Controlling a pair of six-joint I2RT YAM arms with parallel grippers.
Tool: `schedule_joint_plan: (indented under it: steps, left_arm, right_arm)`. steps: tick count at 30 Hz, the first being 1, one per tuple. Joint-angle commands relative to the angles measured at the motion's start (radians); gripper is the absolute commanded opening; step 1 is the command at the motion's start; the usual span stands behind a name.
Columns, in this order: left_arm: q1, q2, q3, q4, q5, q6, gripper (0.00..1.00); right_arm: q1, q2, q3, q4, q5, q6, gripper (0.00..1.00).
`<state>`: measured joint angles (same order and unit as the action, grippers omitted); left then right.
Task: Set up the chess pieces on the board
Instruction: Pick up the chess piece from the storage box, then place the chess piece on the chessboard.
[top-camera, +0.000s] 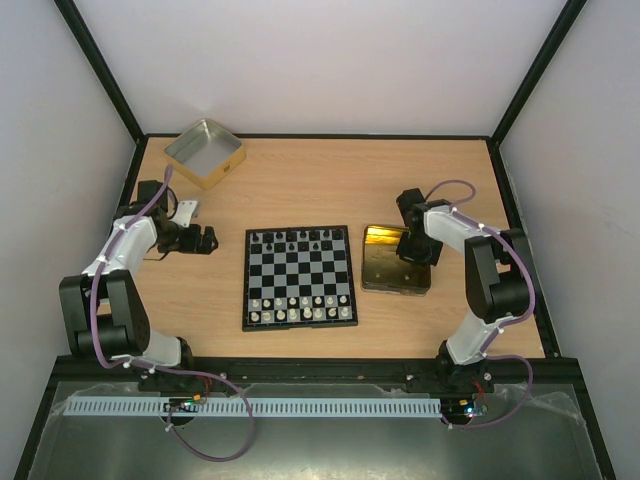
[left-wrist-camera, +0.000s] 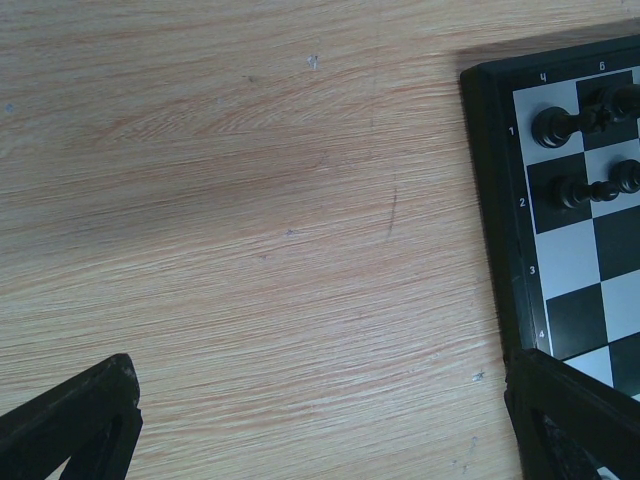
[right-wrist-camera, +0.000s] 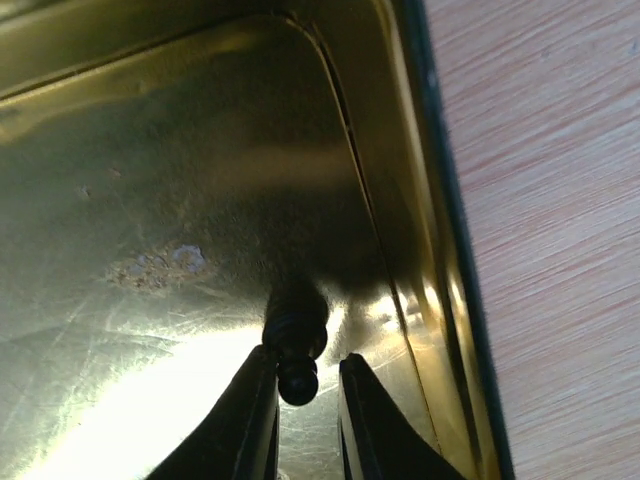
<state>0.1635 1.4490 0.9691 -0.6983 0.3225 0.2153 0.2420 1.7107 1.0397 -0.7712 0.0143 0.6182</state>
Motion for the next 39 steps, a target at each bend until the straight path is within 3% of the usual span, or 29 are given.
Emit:
schedule_joint_plan:
  steps: [1, 5, 24, 34, 39]
  left_arm:
    - [0.007, -0.009, -0.010, -0.009, 0.016, -0.005, 0.99]
    - [0.007, -0.014, -0.013, -0.008, 0.016, -0.008, 0.99]
    - [0.006, -0.012, -0.021, 0.000, 0.019, -0.007, 0.99]
    - [0.007, -0.015, -0.023, 0.003, 0.018, -0.008, 0.99]
    - [0.009, -0.026, -0.024, 0.005, 0.016, -0.010, 0.99]
  right_arm:
    - [-0.004, 0.005, -0.020, 0.021, 0.008, 0.011, 0.12]
    - [-0.004, -0.007, -0.003, 0.010, 0.027, 0.012, 0.02]
    - [0.040, -0.068, 0.088, -0.063, 0.048, 0.005, 0.02]
    - [0.335, 0.011, 0.343, -0.142, 0.034, 0.092, 0.03]
    - [0.423, 0.082, 0.405, -0.124, 0.005, 0.106, 0.03]
